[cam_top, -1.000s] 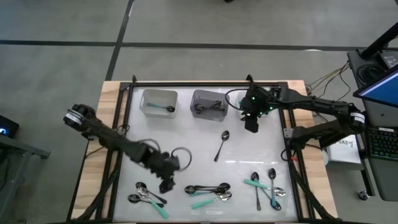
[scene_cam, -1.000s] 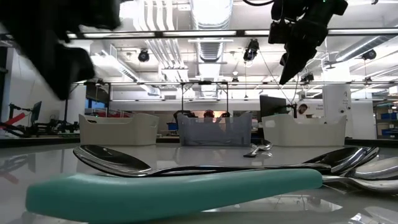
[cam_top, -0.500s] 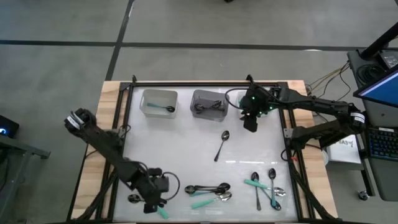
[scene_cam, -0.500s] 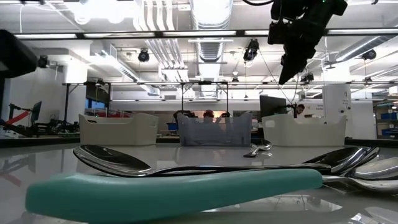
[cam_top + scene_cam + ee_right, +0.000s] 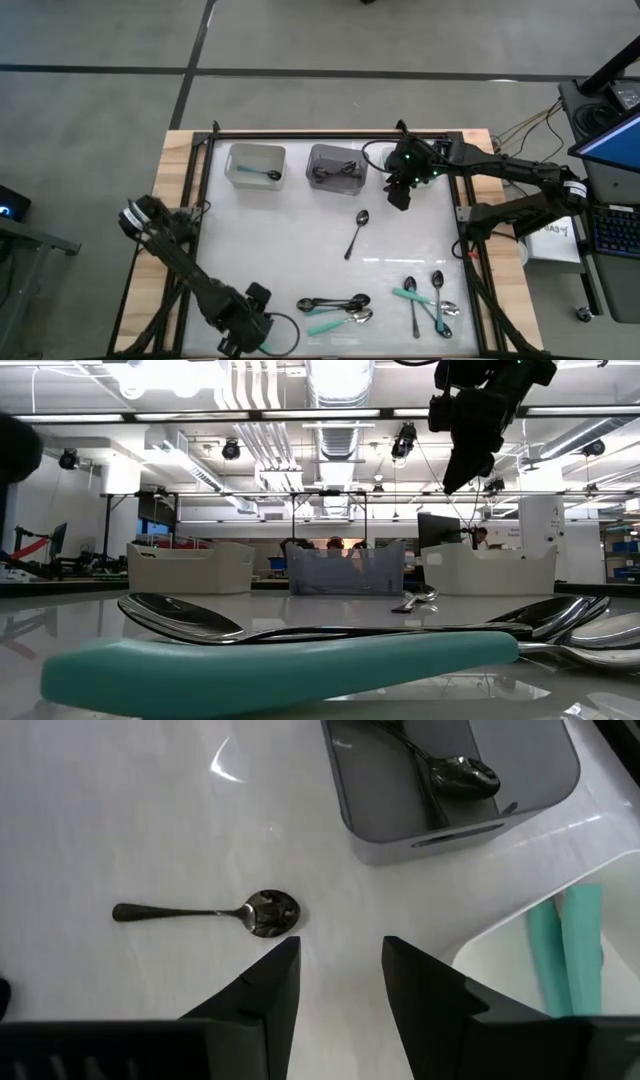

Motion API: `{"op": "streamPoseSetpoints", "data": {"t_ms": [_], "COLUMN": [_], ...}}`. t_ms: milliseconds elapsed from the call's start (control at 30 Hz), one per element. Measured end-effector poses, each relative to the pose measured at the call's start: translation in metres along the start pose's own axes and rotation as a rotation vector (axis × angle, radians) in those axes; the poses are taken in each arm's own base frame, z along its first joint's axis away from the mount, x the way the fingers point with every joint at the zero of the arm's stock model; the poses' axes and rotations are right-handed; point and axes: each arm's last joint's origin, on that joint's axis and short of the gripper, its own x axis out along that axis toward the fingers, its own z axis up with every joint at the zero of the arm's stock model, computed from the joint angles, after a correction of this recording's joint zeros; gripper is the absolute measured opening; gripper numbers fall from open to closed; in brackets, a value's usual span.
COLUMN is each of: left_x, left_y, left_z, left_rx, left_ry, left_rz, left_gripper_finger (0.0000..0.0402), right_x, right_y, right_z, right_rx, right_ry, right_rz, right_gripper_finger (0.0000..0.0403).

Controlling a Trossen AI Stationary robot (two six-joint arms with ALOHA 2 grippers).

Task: Sort silverware by color (type)
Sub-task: Put the green spoon into the white bin

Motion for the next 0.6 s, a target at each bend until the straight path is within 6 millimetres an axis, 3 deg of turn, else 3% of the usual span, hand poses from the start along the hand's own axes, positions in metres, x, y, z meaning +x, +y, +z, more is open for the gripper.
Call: {"op": "streamPoseSetpoints", "data": {"t_ms": [233, 433, 600], "left_x": [0.023, 0.042, 0.038], "left_y": [-0.018, -0.022, -0.021], "left_z": [0.017, 0.027, 0.035], "left_rx": [0.243, 0.208, 0.214], "left_ry": [0.189, 0.302, 0.25], "left_rz": [0.066, 0.125, 0.151], "left_gripper_finger": [0.0201, 0.016, 0.0114], "right_x": [0.0, 0.0, 0.0], "right_y": [0.0, 0.0, 0.0], "right_z": [0.0, 0.0, 0.0], "right_rx": [0.007, 0.007, 0.012], "right_ry": [0.001, 0.001, 0.002], "right_rz": [0.0, 0.0, 0.001], "right_gripper_finger": [0.0134, 0.0134, 0.0134]}}
